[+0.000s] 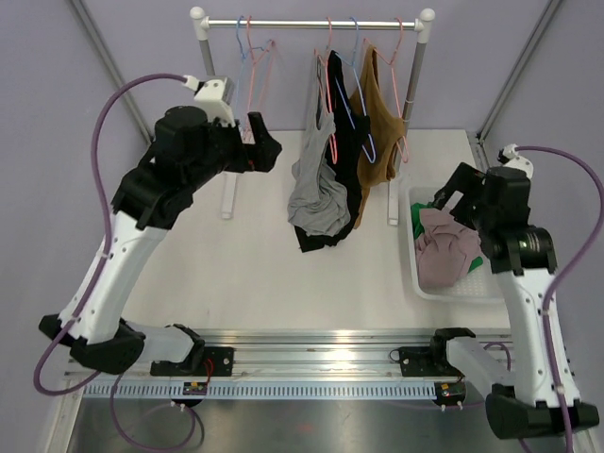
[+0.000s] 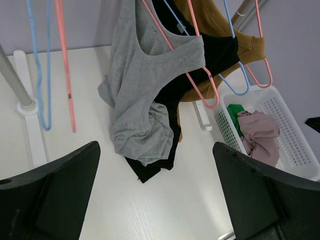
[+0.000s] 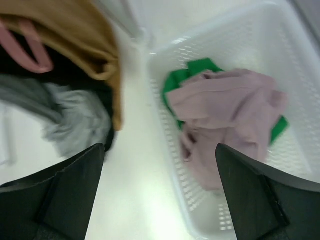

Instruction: Remove the tank top from the hanger

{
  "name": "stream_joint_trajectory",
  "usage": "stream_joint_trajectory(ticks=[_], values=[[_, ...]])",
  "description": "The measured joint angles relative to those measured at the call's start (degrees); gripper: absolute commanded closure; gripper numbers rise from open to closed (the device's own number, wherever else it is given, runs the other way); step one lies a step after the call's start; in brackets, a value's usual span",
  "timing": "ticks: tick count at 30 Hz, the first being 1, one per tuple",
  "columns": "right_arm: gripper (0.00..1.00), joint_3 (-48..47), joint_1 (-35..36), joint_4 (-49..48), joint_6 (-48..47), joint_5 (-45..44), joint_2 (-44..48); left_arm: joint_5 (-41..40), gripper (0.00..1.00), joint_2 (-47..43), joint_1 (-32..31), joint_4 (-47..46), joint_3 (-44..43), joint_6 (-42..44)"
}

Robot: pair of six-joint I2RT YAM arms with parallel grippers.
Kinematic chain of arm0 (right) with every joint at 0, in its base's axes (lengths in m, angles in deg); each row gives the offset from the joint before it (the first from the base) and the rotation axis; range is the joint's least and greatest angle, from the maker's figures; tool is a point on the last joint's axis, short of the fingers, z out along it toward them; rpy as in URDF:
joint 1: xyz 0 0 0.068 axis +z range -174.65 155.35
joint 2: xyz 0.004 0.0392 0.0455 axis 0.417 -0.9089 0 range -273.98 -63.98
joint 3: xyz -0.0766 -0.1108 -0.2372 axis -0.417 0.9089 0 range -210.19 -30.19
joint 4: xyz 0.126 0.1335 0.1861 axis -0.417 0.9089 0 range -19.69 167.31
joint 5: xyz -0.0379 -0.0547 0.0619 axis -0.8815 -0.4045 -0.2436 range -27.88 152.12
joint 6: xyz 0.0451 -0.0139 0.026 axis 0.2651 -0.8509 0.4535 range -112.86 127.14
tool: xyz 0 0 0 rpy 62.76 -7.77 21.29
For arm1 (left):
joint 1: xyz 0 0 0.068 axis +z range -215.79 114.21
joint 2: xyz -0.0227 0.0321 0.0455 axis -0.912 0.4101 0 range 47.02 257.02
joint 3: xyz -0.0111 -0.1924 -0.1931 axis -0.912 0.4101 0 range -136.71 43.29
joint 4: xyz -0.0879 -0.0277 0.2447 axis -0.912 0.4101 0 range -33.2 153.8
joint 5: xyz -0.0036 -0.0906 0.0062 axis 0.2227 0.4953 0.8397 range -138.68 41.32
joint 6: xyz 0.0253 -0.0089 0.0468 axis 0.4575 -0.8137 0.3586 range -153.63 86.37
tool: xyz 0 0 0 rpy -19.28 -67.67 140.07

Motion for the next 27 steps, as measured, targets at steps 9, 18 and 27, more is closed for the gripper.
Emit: stream_joint_trajectory(ticks=[9,18,27], values=[[0.02,7.9,0.0,-8.1,4.0,20.0,18.9,-4.9,0.01,20.0,-4.8,-3.9,-15.5,1.1],[0.04,14.3,0.0,-8.1,6.2,31.6,19.5,-14.7,0.01,34.3,-8.3,-13.5,-24.9,3.9],[0.06,15.2,0.0,-6.9,6.0,35.0,24.7,-22.9,0.42,48.1,-8.5,-19.9,-35.3,7.9]])
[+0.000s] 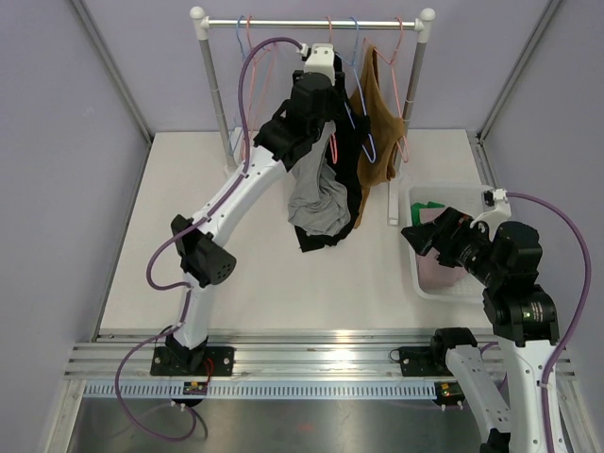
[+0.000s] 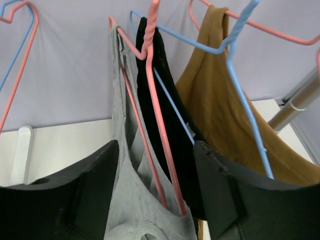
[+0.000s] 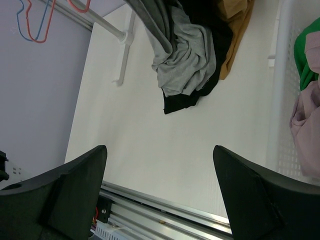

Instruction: Remove the tank top from the hanger

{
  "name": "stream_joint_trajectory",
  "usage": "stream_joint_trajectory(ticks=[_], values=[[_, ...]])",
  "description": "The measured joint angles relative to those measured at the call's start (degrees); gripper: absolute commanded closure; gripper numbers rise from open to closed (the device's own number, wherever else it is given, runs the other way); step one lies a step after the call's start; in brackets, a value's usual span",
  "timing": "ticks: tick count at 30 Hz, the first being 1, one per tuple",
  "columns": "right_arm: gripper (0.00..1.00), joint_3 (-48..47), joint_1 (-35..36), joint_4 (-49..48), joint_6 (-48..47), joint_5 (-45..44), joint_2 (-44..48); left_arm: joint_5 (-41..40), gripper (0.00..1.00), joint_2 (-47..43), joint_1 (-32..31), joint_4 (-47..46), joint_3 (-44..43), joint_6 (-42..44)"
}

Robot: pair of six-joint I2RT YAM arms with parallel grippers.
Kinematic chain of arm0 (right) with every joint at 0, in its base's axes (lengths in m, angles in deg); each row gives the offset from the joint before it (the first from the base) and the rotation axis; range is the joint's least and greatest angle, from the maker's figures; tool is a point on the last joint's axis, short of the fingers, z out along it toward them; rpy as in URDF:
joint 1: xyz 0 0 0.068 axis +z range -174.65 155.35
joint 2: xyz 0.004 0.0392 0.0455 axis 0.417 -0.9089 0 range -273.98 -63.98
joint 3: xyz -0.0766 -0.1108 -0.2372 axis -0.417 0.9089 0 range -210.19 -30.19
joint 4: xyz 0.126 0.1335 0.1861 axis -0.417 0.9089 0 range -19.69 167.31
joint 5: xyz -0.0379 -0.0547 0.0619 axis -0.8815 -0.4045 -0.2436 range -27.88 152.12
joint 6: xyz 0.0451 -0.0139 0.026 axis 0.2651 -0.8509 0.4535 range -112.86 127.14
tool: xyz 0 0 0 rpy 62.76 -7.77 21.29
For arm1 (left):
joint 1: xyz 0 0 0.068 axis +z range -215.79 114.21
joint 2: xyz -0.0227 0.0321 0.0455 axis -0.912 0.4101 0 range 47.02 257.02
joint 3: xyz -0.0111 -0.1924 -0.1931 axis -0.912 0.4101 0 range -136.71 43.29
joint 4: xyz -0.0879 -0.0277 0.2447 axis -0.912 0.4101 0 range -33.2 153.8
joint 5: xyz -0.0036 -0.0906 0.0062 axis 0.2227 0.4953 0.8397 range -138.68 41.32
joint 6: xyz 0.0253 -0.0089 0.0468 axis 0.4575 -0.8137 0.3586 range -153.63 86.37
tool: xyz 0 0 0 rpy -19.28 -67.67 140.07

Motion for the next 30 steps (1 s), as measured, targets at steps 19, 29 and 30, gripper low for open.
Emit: stream_joint_trajectory(ticks=[19,29,30], values=[[0.08,0.0,0.0,1.7,-0.6,2.2,0.2,-3.9,1.00,0.9,0.5,-2.5,-1.1,6.0],[0.07,-1.4,0.0,1.7,-1.7,2.2,-1.0,-2.4,1.00,-2.4,3.1,-0.6,-1.1,6.4],[0.07,-1.4,0.0,1.7,-1.9,2.2,-1.0,-2.3,1.00,-3.1,3.5,-0.6,-1.1,6.4]])
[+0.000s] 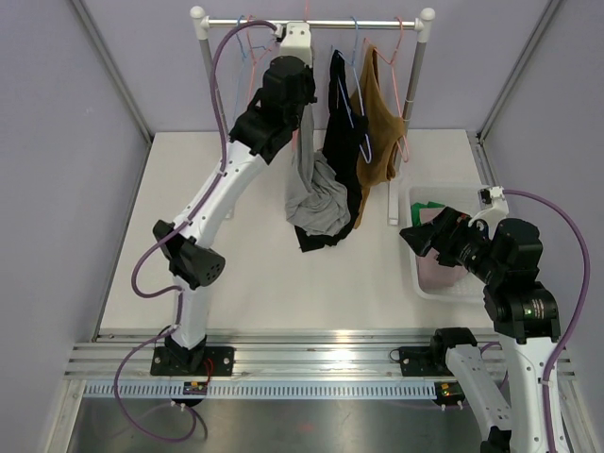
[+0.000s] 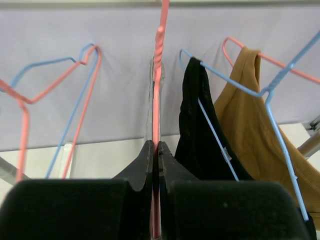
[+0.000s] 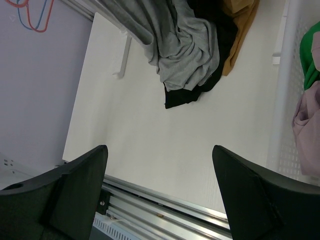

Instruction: Remove the tank top from the hanger

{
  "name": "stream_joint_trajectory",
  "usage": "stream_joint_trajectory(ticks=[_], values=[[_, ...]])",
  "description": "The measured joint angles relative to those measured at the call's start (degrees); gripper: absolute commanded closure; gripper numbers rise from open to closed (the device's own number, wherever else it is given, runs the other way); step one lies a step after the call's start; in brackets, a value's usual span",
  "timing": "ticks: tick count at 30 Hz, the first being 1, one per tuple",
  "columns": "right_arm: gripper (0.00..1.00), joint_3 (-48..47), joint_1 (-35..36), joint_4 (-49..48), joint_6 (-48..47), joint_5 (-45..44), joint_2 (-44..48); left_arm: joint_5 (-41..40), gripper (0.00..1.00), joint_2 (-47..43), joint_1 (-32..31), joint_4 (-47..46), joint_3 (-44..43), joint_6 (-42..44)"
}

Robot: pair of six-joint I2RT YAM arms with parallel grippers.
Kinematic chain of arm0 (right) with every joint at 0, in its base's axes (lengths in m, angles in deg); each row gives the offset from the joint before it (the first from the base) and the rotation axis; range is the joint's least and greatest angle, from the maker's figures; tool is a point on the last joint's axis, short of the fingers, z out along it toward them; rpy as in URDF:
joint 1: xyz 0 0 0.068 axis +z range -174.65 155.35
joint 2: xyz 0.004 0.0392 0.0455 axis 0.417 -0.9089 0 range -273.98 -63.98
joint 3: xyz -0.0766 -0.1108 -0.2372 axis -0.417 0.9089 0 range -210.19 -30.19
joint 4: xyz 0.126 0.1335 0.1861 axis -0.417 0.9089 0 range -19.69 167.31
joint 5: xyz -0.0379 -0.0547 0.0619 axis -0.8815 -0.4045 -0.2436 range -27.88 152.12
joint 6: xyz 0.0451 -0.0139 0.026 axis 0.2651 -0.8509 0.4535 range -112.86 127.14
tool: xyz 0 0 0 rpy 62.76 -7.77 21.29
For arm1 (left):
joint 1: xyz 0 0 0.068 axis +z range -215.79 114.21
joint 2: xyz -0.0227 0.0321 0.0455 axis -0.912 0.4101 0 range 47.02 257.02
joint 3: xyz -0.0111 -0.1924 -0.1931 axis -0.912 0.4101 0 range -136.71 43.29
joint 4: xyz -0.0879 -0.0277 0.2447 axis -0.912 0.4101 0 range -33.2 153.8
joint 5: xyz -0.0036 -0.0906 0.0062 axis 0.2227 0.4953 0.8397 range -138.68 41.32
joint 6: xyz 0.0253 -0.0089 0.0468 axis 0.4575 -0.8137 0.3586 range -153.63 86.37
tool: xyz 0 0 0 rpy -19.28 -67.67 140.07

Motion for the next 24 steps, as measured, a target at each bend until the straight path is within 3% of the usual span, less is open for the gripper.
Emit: stream_joint_trajectory(ticks=[12,17,24], values=[[0.04,-2.6,0.0,0.7,-2.2,0.4,-0.9,6.8,1.00,-13.7,1.5,2.2,7.1,-0.8],[0.01,-4.8,0.0,-0.1,-4.1,4.3,-2.5,10.5,1.00,-24.2,1.4,3.1,21.2,-3.7],[0.00,-3.3,0.0,-9.8,-1.5,18.6,-5.0,15.2,1.00,-42.3,0.8,2.4,42.2,-7.6]])
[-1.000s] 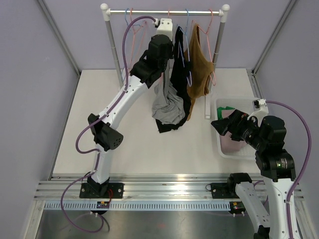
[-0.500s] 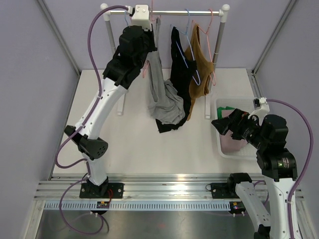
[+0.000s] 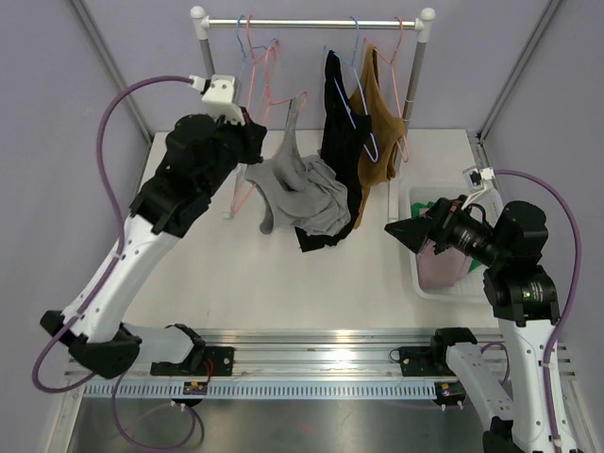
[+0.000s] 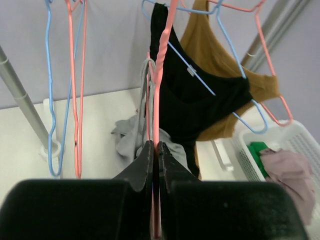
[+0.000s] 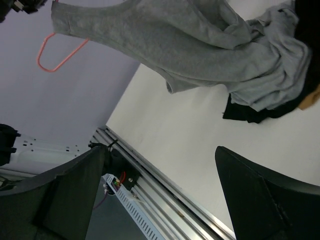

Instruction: Remove the tank top from the hanger

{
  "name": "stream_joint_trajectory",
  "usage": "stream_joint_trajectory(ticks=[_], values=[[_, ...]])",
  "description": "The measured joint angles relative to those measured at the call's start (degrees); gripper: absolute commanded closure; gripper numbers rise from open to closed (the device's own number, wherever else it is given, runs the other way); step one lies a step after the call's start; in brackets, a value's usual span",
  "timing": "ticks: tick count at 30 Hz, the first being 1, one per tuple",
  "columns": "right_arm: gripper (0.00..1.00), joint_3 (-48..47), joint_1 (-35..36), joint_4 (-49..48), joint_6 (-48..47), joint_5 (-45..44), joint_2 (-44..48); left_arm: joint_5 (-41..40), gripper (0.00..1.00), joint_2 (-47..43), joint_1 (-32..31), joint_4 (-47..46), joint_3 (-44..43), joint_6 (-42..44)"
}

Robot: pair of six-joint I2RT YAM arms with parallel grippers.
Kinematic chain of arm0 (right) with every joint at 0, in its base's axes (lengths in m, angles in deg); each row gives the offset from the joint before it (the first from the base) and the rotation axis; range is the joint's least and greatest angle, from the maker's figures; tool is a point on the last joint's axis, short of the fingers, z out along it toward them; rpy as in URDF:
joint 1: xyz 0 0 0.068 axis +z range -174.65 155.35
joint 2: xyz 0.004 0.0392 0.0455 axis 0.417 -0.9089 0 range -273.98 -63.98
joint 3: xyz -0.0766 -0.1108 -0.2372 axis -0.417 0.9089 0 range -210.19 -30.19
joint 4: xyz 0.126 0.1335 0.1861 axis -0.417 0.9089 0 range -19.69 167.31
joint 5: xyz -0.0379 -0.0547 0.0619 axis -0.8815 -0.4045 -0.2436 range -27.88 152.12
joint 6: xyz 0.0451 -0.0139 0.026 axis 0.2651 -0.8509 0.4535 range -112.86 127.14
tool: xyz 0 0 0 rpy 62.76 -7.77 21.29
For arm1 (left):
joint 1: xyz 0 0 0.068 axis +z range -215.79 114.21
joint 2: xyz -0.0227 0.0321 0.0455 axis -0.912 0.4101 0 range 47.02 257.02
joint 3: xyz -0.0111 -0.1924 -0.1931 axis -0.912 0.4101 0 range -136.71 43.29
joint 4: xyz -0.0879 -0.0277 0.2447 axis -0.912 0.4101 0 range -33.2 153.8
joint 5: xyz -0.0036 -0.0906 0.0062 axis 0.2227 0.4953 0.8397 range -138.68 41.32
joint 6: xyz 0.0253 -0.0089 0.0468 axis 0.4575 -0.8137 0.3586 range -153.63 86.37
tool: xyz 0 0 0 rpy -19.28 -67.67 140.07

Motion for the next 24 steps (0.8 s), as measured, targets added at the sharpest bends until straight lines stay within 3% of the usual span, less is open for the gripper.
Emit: stream_joint_trajectory(ticks=[9,16,19,24], values=[[0.01,2.4,0.0,-13.9,7.6,9.3,-4.1,9.1,1.00,-18.7,-0.3,-1.3,4.1,-3.9],[0.01,0.7,1.5,-17.4,10.5,10.3,-8.1,16.3,1.00,-29.0,-0.3,-0.6,3.6,-5.6],[0.02,0.3,7.5,-18.3,10.6,8.2,-8.9,19.2,1.00,-31.8,-0.3,-1.4,5.5,-7.1],[0.05,-2.8,26.8,-18.1,7.1,-3.9,-14.2,21.5,1.00,-36.0,-0.3,-5.0,19.3,-10.9]])
